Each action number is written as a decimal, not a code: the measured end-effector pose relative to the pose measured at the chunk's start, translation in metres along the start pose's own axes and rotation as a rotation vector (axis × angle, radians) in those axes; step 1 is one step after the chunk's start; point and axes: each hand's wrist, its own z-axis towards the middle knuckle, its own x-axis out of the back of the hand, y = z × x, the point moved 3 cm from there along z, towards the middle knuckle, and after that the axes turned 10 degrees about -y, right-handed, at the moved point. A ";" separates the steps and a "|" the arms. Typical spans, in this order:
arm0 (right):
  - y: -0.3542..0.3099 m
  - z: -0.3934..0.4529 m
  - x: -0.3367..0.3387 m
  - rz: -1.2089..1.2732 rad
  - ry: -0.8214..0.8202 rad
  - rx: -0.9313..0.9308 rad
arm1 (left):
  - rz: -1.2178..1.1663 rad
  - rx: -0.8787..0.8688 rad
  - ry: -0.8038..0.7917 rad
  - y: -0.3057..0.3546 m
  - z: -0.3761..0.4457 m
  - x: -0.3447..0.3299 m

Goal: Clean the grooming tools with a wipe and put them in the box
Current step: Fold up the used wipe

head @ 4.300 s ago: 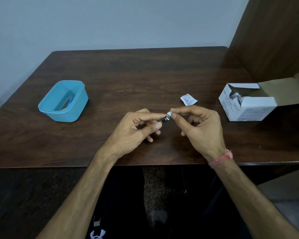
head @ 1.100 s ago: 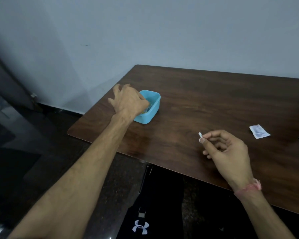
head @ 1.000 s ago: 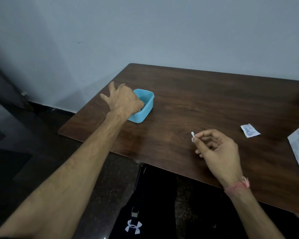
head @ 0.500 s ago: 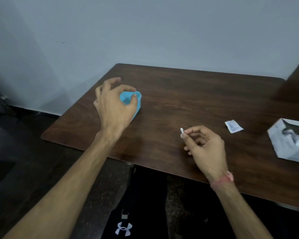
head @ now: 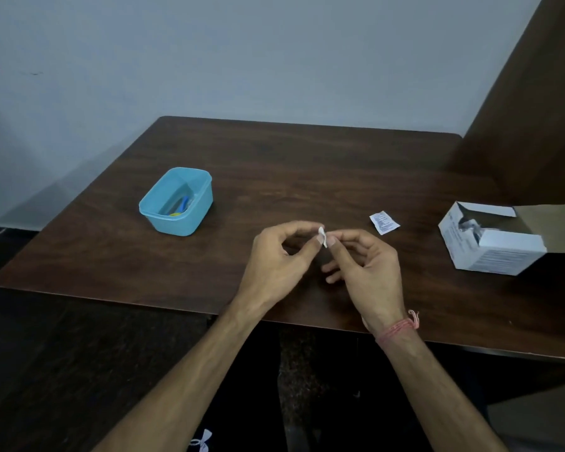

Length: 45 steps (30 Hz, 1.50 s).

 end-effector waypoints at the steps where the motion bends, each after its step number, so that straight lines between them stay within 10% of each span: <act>1: 0.000 0.000 0.000 0.002 0.000 -0.002 | -0.022 0.000 0.004 0.000 0.001 0.000; 45: 0.005 0.006 0.047 -0.204 -0.005 -0.013 | -0.030 -0.057 -0.068 -0.003 0.009 -0.026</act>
